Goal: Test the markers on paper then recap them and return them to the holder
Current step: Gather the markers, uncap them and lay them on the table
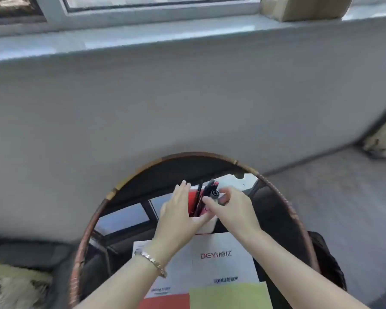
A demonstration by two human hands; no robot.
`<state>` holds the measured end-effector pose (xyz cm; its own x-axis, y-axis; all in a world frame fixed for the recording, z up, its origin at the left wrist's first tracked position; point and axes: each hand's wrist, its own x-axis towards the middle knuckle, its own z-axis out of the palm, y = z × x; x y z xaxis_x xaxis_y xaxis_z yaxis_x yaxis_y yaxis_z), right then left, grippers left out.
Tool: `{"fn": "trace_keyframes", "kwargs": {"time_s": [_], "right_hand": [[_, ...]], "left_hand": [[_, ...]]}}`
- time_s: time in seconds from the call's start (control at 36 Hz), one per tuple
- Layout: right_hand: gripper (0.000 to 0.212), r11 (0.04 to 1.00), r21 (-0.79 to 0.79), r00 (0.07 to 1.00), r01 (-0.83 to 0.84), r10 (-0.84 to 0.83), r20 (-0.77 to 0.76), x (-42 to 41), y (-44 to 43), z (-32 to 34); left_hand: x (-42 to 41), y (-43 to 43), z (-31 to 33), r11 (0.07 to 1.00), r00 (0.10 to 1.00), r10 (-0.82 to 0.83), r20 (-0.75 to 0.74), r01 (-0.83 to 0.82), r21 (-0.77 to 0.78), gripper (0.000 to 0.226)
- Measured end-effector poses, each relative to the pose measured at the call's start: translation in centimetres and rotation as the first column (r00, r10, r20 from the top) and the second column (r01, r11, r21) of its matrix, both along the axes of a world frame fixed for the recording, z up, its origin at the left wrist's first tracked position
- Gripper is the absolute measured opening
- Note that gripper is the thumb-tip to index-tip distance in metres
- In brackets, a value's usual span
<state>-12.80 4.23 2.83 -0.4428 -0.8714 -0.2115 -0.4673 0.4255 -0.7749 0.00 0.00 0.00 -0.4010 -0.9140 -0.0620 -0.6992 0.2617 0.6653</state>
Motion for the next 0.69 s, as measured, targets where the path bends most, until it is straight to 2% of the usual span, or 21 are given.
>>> {"fn": "trace_keyframes", "kwargs": {"time_s": [0.06,0.11,0.22,0.33,0.42,0.47,0.53,0.56,0.64,0.69], "right_hand": [[0.020,0.997,-0.079,0.996,-0.023,0.016,-0.089,0.1,-0.1,-1.2],[0.021,0.987,-0.161,0.988,-0.029,0.004,-0.156,0.0,-0.3,-2.7],[0.020,0.936,-0.351,0.987,-0.030,-0.027,-0.157,-0.2,0.2,-3.8],[0.011,0.788,-0.615,0.996,-0.025,-0.030,-0.080,0.1,1.8,-1.5],[0.008,0.651,-0.759,0.999,0.027,-0.043,-0.001,0.2,3.7,0.5],[0.010,0.613,-0.787,0.998,0.069,-0.047,0.050,0.2,5.2,1.3],[0.009,0.628,-0.768,0.989,0.125,-0.015,0.149,0.4,6.7,1.7],[0.009,0.650,-0.742,0.973,0.164,0.016,0.229,0.6,7.6,1.8],[0.015,0.724,-0.615,0.874,0.312,0.034,0.484,1.0,9.6,1.6],[0.015,0.760,-0.538,0.813,0.365,0.022,0.582,1.3,10.8,1.4]], "left_hand": [[-0.2,-0.1,-1.2,0.996,1.000,-0.008,0.007,0.009,-0.091,0.086],[-0.2,-0.3,-2.2,0.987,1.000,-0.012,0.023,0.015,-0.159,0.085],[0.0,-0.3,-3.0,0.975,1.000,-0.014,0.000,0.013,-0.223,0.080],[-0.2,-0.1,-2.7,0.956,1.000,-0.015,0.004,0.016,-0.294,0.089],[0.0,1.8,-2.2,0.893,0.997,-0.055,-0.059,0.022,-0.450,0.096],[0.0,3.4,-1.7,0.817,0.986,-0.145,-0.084,0.071,-0.572,0.095],[-0.1,5.0,-1.4,0.733,0.981,-0.181,-0.071,0.087,-0.674,0.089],[-0.2,5.8,-1.0,0.722,0.979,-0.190,-0.068,0.092,-0.686,0.081],[-0.3,8.6,1.0,0.800,0.974,-0.202,-0.099,0.106,-0.590,0.038],[-0.2,9.7,1.7,0.792,0.977,-0.204,-0.067,0.124,-0.598,0.022]]}}
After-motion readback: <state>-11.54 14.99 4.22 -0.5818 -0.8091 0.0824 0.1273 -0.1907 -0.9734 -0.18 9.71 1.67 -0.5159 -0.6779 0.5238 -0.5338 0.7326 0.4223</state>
